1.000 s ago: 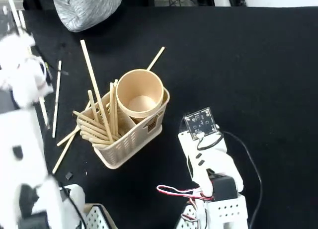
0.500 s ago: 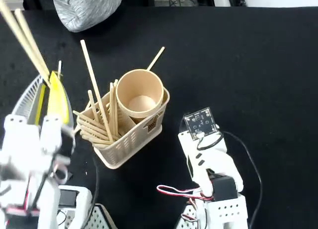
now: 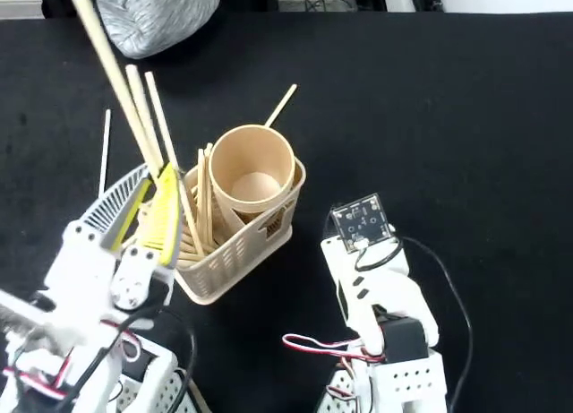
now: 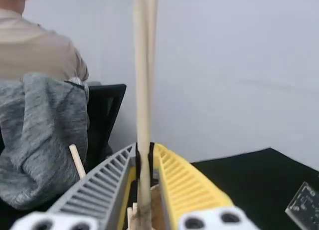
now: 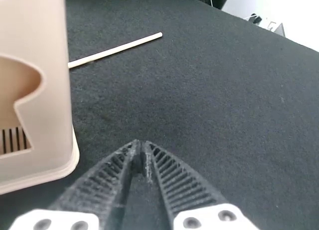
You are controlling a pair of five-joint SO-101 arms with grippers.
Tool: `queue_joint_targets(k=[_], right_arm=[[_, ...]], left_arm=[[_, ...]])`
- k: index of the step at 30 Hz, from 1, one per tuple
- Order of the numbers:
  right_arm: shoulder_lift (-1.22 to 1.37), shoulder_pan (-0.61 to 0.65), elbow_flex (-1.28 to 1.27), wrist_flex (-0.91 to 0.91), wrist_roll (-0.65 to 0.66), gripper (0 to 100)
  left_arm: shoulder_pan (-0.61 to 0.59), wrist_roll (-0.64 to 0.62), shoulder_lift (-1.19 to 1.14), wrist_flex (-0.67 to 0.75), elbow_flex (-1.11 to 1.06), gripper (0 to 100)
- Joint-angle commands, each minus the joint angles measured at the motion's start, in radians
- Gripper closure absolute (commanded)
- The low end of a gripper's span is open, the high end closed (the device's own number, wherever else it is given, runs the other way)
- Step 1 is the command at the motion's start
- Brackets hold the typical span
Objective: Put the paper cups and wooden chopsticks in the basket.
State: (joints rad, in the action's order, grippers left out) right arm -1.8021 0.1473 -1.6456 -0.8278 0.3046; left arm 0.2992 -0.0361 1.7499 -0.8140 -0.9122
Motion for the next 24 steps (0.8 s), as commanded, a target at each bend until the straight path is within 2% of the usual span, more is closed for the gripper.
queue_joint_targets(k=[1,6,10,16,24], right_arm=[[-0.091,-0.014,0.022,0.017,-0.002,98.5],[-0.091,-0.014,0.022,0.017,-0.002,98.5],[-0.091,-0.014,0.022,0.018,-0.002,98.5],[-0.091,-0.014,0.021,0.018,-0.002,98.5],[-0.091,-0.014,0.019,0.018,-0.002,98.5]], left_arm=[[0.016,-0.008,0.003,-0.012,-0.056,97],[0.010,-0.094,0.003,-0.034,-0.127,97],[0.008,-0.091,0.003,-0.037,-0.154,96],[0.008,-0.098,0.003,-0.169,-0.081,85],[0.008,-0.098,0.003,-0.213,-0.039,84]])
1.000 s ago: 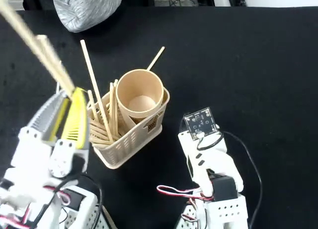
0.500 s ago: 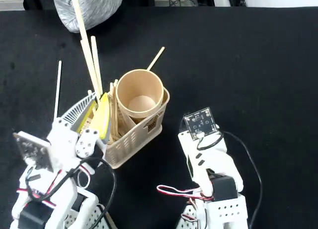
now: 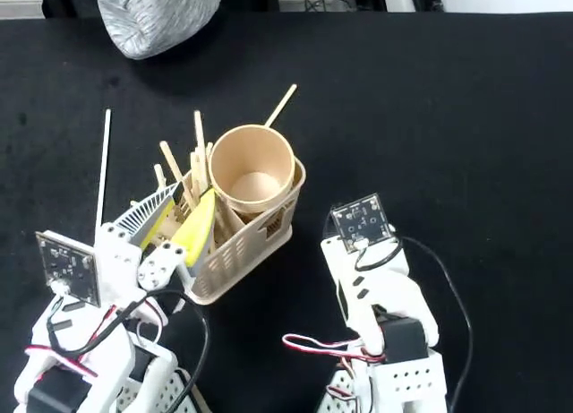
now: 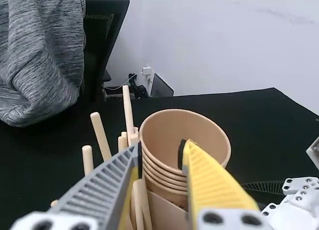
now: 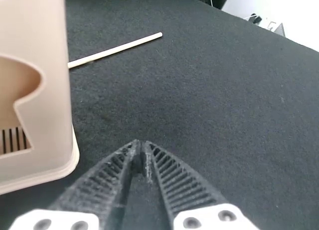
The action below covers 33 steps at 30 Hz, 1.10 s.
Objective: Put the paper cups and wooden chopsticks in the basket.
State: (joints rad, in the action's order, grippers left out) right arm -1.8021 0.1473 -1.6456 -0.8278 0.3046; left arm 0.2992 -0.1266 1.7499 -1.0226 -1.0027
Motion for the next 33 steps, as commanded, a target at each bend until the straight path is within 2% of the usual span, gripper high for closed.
queue_joint_targets(k=[1,4,9,20,28,33], right_arm=[[-0.091,-0.014,0.019,0.018,-0.002,98.5],[-0.091,-0.014,0.019,0.018,-0.002,98.5],[-0.091,-0.014,0.019,0.020,0.009,98.5],[-0.091,-0.014,0.021,0.017,0.021,98.6],[-0.091,-0.014,0.024,0.015,0.020,98.6],[-0.091,-0.014,0.024,0.015,0.020,98.6]], left_arm=[[0.007,-0.008,0.003,-0.005,0.051,84],[-0.038,-0.008,0.005,-0.002,0.058,84],[-0.246,-0.008,0.002,-0.041,0.163,85],[-0.553,-0.009,-0.028,-0.054,0.271,85],[-0.730,-0.009,-0.348,-0.055,0.300,85],[-0.782,-0.009,-0.569,-0.063,0.355,85]])
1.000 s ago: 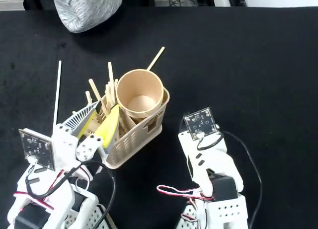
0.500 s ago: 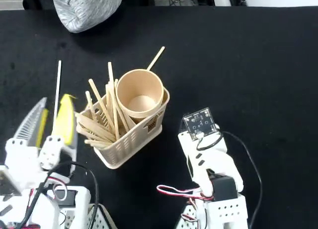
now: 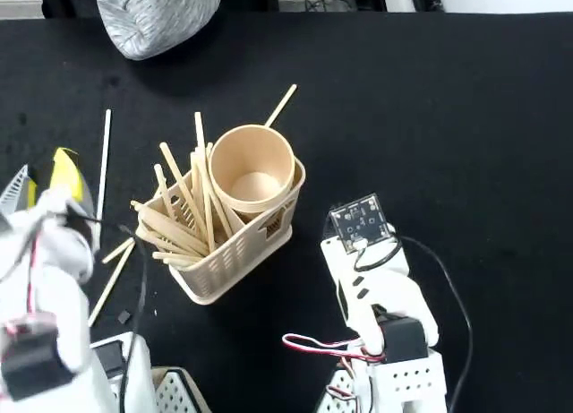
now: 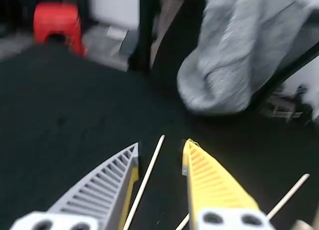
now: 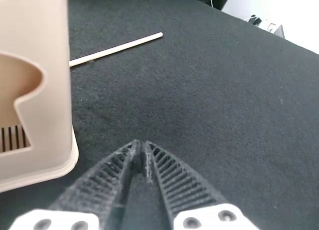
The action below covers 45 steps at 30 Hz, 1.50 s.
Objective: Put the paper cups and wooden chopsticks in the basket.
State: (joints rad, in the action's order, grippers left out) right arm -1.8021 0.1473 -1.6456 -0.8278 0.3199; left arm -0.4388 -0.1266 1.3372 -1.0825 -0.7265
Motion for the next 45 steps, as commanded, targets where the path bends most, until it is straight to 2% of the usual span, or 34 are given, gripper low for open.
queue_joint_targets(k=[1,7,21,27,34,45], right_arm=[[-0.091,-0.014,0.024,0.015,0.005,98.6],[-0.091,-0.014,0.022,0.014,0.005,98.6],[-0.091,-0.014,0.019,0.017,0.008,98.6],[-0.091,-0.014,0.019,0.017,0.008,98.6],[-0.091,-0.014,0.021,0.015,0.008,98.6],[-0.091,-0.014,0.024,0.014,0.008,98.6]], left_arm=[[-0.050,-0.009,-0.195,-0.003,0.087,85],[-0.077,0.003,-0.422,-0.002,0.084,85],[-0.077,0.190,-1.008,0.006,0.232,84],[-0.019,0.269,-1.306,-0.002,0.414,84],[-0.002,0.282,-1.637,-0.006,0.699,84],[-0.007,0.384,-2.055,-0.278,1.152,86]])
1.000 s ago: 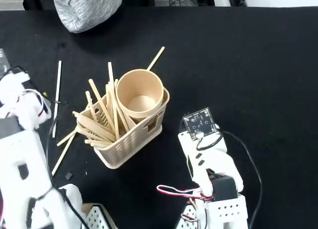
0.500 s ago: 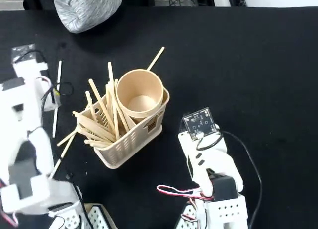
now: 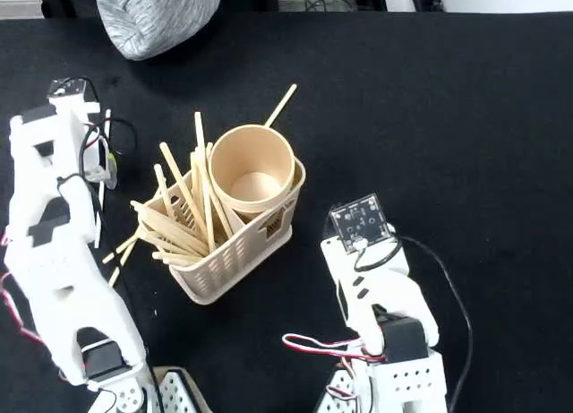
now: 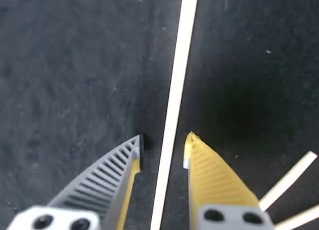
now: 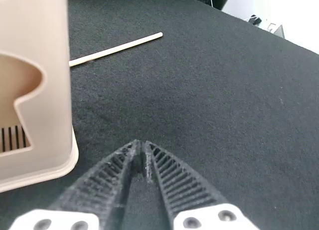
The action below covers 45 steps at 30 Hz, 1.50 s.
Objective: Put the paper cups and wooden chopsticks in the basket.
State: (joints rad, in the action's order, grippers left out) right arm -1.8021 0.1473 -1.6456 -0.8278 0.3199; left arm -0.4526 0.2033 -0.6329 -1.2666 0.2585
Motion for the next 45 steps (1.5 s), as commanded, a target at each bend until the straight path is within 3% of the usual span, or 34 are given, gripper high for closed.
queue_joint_targets(k=[1,4,12,17,22,27,33,37,40,45], right_arm=[[-0.091,-0.014,0.024,0.014,0.008,98.6],[-0.091,-0.014,0.024,0.014,0.008,98.6],[-0.091,-0.014,0.022,0.014,0.008,98.6],[-0.091,-0.014,0.021,0.017,0.008,98.6],[-0.091,-0.014,0.021,0.017,0.008,98.6],[-0.091,-0.014,0.019,0.017,0.008,98.6],[-0.091,-0.014,0.018,0.017,0.008,98.6],[-0.091,-0.014,0.018,0.017,0.008,98.6],[-0.091,-0.012,0.018,0.017,0.008,98.6],[-0.091,-0.012,0.018,0.015,0.008,98.6]], left_arm=[[0.008,0.074,-0.109,-0.118,0.199,89],[0.012,0.097,-0.158,-0.190,0.292,98],[0.019,0.087,-0.106,-0.379,0.467,97],[0.036,-0.020,0.117,-0.493,0.499,97],[0.039,-0.098,0.453,-0.488,0.331,97],[0.041,-0.118,0.824,-0.358,0.022,97],[0.041,-0.124,1.341,-0.083,-0.406,97],[0.064,-0.230,1.668,0.081,-0.605,97],[0.147,-0.272,1.890,0.173,-0.708,97],[0.400,-0.310,2.168,0.304,-0.825,97]])
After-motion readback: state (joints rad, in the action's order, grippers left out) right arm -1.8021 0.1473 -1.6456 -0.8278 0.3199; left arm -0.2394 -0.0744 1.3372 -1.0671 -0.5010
